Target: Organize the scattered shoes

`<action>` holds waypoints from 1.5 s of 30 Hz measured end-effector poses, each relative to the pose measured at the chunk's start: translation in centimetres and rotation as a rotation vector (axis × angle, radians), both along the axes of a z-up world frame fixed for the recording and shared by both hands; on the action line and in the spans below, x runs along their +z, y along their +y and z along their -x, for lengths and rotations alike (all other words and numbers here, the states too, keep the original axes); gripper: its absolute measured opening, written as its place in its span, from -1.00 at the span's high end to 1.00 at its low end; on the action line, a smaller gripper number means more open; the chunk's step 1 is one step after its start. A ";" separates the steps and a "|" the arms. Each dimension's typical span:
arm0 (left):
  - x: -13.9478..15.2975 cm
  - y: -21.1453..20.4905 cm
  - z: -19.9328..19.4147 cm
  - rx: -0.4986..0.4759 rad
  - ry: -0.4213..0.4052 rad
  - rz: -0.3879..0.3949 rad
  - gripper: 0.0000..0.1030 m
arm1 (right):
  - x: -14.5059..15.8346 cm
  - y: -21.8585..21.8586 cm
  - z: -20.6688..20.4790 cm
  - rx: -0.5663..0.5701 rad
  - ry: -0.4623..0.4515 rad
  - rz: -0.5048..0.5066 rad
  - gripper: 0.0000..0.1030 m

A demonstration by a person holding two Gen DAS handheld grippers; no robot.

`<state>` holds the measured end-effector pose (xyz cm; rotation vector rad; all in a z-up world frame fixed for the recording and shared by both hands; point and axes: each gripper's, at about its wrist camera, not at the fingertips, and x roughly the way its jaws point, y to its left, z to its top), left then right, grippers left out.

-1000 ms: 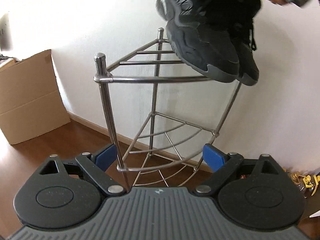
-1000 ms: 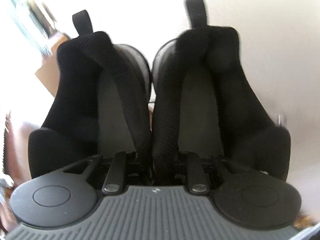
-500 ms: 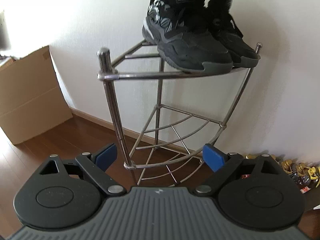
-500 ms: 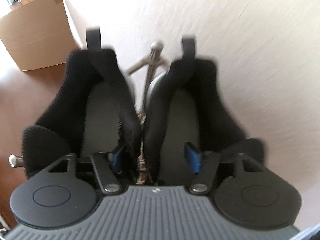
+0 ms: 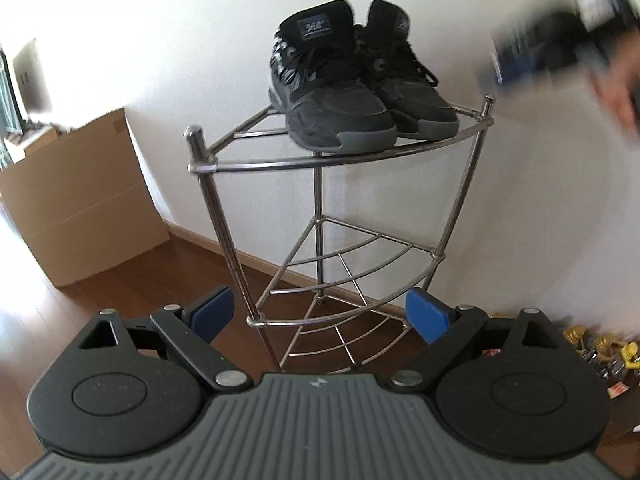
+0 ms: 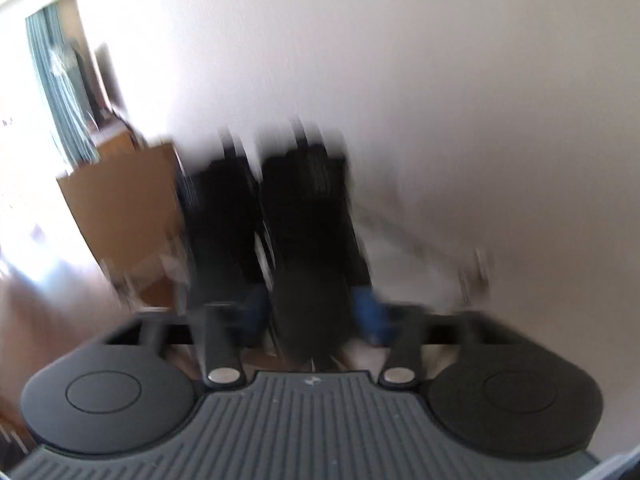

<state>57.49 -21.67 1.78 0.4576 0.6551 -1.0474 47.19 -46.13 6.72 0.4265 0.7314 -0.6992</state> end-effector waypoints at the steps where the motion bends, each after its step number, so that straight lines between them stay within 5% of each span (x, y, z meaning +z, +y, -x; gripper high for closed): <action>1: 0.2 -0.1 0.4 -0.006 -0.011 -0.003 -0.83 | -0.9 0.4 0.3 0.001 -0.005 -0.015 0.79; 6: 0.7 -0.6 1.5 -0.032 -0.045 -0.023 -0.84 | -6.8 0.5 -2.2 0.012 -0.047 -0.015 0.80; 8: 0.6 -0.6 1.4 -0.025 -0.045 -0.032 -0.84 | -5.3 1.0 -2.8 0.012 -0.070 -0.002 0.80; 12: 0.5 -0.4 1.3 -0.008 -0.049 -0.048 -0.84 | -7.6 -2.4 -5.2 -0.003 -0.075 -0.003 0.81; 15: 0.8 0.2 1.4 0.002 -0.074 -0.051 -0.84 | -7.9 -2.9 -4.7 -0.048 -0.053 0.011 0.81; 18: 1.6 0.7 2.2 0.043 -0.085 -0.036 -0.84 | -6.9 -1.5 -3.2 -0.047 -0.125 0.021 0.81; 22: 3.0 1.0 3.7 0.123 -0.086 -0.006 -0.84 | -4.8 2.4 0.7 -0.061 -0.189 0.089 0.72; 26: 4.5 1.3 5.3 0.204 -0.086 0.024 -0.84 | -4.9 7.7 8.0 -0.099 -0.303 0.077 0.22; 28: 5.2 1.5 6.1 0.244 -0.087 0.038 -0.84 | -5.6 10.1 11.2 -0.092 -0.324 0.067 0.12; 31: 6.1 2.3 9.6 0.298 -0.060 0.068 -0.84 | -4.8 14.0 16.7 -0.054 -0.287 0.080 -0.57; 39: 6.9 6.5 18.9 0.372 -0.021 0.052 -0.85 | -3.0 17.5 26.7 -0.008 -0.239 0.097 -0.71; 45: 7.8 9.0 22.7 0.380 -0.041 0.029 -0.89 | -1.3 19.6 30.5 0.011 -0.236 0.101 -0.87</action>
